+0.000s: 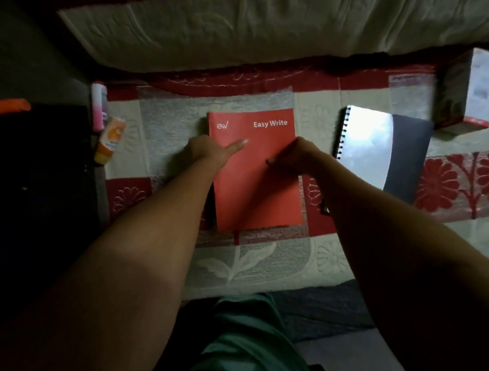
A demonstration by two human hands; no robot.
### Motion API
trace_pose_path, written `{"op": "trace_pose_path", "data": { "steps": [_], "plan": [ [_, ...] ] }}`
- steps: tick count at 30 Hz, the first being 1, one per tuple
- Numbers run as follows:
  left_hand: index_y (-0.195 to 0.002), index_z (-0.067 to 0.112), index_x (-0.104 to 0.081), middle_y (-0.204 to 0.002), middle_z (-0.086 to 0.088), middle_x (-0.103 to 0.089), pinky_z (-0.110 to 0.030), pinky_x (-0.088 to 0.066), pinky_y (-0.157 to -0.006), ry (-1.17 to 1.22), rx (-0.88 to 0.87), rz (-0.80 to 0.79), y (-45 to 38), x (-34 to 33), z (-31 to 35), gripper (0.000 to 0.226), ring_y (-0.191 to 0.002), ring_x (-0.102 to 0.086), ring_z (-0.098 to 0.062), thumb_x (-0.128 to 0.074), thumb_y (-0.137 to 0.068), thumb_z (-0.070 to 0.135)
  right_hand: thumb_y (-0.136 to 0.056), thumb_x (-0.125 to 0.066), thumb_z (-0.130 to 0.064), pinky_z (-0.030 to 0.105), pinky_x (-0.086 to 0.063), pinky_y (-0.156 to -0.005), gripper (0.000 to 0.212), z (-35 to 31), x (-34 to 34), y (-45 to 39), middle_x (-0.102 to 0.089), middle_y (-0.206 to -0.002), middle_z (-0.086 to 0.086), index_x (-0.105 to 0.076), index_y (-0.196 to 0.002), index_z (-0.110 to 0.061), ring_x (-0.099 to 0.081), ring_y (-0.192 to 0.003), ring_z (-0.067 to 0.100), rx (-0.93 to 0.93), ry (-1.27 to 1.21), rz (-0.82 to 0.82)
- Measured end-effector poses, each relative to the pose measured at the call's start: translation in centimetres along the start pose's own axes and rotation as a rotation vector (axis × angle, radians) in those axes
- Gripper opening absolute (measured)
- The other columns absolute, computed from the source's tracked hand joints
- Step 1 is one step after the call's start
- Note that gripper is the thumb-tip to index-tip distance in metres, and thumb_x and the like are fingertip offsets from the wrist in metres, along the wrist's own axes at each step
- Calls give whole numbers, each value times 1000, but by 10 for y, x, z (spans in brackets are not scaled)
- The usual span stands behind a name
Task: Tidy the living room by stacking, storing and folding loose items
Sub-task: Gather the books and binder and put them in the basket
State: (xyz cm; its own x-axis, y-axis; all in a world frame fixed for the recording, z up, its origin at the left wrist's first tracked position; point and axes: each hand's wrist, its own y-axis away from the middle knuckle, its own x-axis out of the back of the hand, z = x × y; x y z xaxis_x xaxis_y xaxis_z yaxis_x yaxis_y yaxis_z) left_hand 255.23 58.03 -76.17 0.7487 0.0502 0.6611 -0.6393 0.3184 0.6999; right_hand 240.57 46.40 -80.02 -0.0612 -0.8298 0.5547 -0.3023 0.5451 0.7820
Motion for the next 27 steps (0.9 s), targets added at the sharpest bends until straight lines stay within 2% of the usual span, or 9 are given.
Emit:
{"op": "trace_pose_path", "data": {
  "steps": [2, 5, 7, 10, 13, 15, 18, 21, 27],
  "plan": [
    [-128, 6, -50, -130, -18, -53, -37, -44, -83, -90, 4, 62, -2, -2, 0, 97, -118, -53, -36, -64, -63, 77, -60, -79, -61, 28, -46, -87, 80, -5, 5, 1, -64, -121, 10, -62, -120, -12, -60, -111, 24, -39, 37, 14],
    [-149, 14, -14, -151, -19, -24, -47, -39, -99, -203, 56, 120, -3, -1, 5, 119, -133, -34, -38, -65, -61, 78, -51, -88, -53, 43, -42, -101, 113, -4, 12, 15, -44, -134, 15, -30, -138, -11, -46, -124, 35, -83, -63, 155],
    [-152, 15, -2, -154, -17, -14, -47, -34, -105, -332, -58, 239, -1, -3, 17, 122, -136, -26, -35, -69, -66, 70, -52, -82, -64, 46, -38, -103, 117, 5, 18, 28, -37, -135, 13, -22, -139, -14, -38, -126, 34, -97, -2, 305],
    [-149, 19, -18, -148, -14, -26, -45, -34, -102, -338, -388, 407, 16, -27, 56, 89, -131, -32, -32, -70, -81, 40, -69, -65, -71, 45, -35, -97, 99, 42, 38, 38, -35, -135, 11, -27, -139, -12, -36, -123, 32, -185, 4, 557],
    [-137, 17, -37, -138, -11, -35, -41, -37, -99, -230, -592, 280, 40, -73, 99, 54, -123, -41, -30, -60, -89, 25, -81, -60, -61, 47, -28, -102, 88, 96, 57, 42, -27, -144, 15, -23, -143, -10, -28, -131, 36, -346, -79, 642],
    [-133, 11, -43, -138, -13, -35, -37, -38, -101, -125, -554, 56, 57, -108, 124, 43, -122, -44, -31, -55, -94, 22, -81, -62, -59, 50, -23, -108, 93, 134, 66, 44, -19, -151, 17, -18, -147, -10, -20, -137, 38, -493, -188, 618],
    [-135, 2, -38, -144, -15, -30, -36, -36, -102, -75, -285, -183, 74, -154, 151, 52, -128, -40, -33, -54, -96, 32, -73, -69, -61, 51, -22, -110, 105, 178, 71, 46, -16, -152, 18, -14, -146, -9, -18, -139, 38, -663, -317, 514],
    [-134, 0, -39, -142, -17, -37, -37, -39, -100, -24, -162, -180, 78, -175, 154, 64, -128, -42, -32, -62, -90, 40, -68, -73, -64, 50, -27, -108, 115, 194, 68, 47, -15, -152, 18, -10, -146, -8, -21, -138, 37, -702, -395, 421],
    [-128, 4, -47, -134, -18, -48, -38, -40, -99, -13, -169, -70, 69, -184, 145, 69, -124, -45, -32, -76, -77, 40, -56, -82, -62, 50, -29, -108, 129, 205, 72, 39, -17, -152, 19, -9, -148, -9, -22, -138, 36, -715, -480, 376]
  ]
}}
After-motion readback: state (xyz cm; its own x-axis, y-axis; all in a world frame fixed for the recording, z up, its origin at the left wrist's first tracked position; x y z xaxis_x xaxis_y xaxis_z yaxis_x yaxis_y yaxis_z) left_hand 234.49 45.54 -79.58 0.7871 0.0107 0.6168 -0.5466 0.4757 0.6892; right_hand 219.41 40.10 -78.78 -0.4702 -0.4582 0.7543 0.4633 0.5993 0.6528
